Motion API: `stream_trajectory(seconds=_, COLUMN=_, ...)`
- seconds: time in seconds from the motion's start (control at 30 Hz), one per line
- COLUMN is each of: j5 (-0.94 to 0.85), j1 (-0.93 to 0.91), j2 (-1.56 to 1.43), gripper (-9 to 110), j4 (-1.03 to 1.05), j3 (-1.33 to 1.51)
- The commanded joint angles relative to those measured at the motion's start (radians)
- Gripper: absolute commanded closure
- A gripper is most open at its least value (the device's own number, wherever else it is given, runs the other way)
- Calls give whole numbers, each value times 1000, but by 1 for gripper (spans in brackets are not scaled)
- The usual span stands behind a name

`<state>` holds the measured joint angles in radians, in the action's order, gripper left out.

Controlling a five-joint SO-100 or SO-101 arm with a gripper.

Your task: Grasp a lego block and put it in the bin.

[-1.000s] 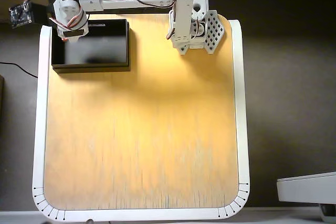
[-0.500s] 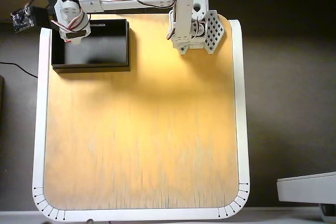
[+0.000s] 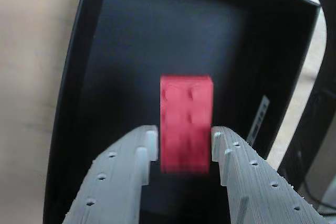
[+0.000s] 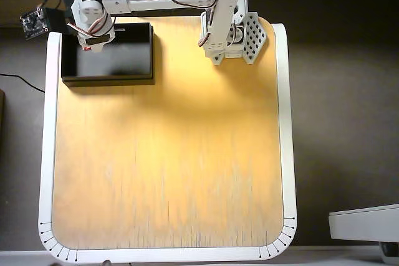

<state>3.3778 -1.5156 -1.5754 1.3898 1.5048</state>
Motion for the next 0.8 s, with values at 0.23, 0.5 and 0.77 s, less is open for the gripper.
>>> stream_trajectory(seconds=0.23, j5=48, j1=-3, j2=-109, gripper=75, j4=11, j3=11)
stream_trajectory(seconds=0.5, j5=86, j1=-6, j2=-160, gripper=70, j4=11, j3=11)
stream_trajectory(seconds=0.77, j5=66, j1=0, j2=-319, gripper=93, j4=23, j3=11)
